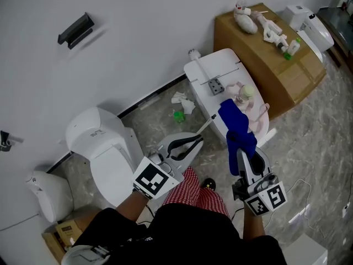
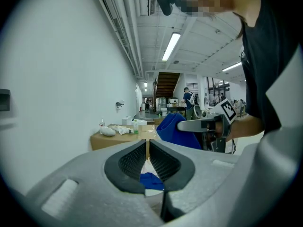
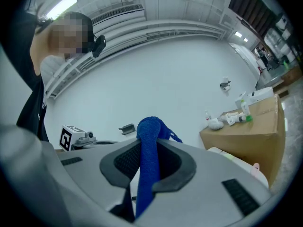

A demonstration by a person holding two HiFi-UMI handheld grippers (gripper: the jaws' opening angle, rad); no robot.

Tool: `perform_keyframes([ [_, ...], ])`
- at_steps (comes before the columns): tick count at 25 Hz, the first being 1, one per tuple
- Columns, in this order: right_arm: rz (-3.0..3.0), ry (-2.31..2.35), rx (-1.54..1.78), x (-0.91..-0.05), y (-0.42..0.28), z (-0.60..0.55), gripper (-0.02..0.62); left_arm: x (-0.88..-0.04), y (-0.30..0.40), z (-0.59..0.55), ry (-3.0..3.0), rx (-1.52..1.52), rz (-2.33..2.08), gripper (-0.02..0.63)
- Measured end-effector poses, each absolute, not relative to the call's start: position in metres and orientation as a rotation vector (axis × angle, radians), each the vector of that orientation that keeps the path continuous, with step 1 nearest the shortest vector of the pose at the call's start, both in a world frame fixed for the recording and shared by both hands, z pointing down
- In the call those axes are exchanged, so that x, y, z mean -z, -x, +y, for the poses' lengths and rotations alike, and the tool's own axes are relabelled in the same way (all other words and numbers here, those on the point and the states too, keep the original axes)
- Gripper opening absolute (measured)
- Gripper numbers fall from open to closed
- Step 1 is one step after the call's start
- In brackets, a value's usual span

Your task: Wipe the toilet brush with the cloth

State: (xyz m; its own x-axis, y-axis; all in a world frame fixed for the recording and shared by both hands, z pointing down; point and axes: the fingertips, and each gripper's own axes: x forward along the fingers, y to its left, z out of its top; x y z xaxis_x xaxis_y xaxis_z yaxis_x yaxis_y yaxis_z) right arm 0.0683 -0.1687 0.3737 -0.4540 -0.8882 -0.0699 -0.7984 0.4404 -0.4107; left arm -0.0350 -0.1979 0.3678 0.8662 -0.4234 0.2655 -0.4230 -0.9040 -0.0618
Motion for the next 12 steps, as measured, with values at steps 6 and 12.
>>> perform_keyframes([
  [6,2.41,1.488,0.481,-0.383,-0.068,-0.171,0.064,-0.381,0.03,-0.2,3.046,0.469,0.626,0.006],
  [12,2.393,1.521,0.463,-0.386,-0.067,-0.176,0.064,-0.384,0.029,-0.208,3.043,0.484,0.576,0.006],
])
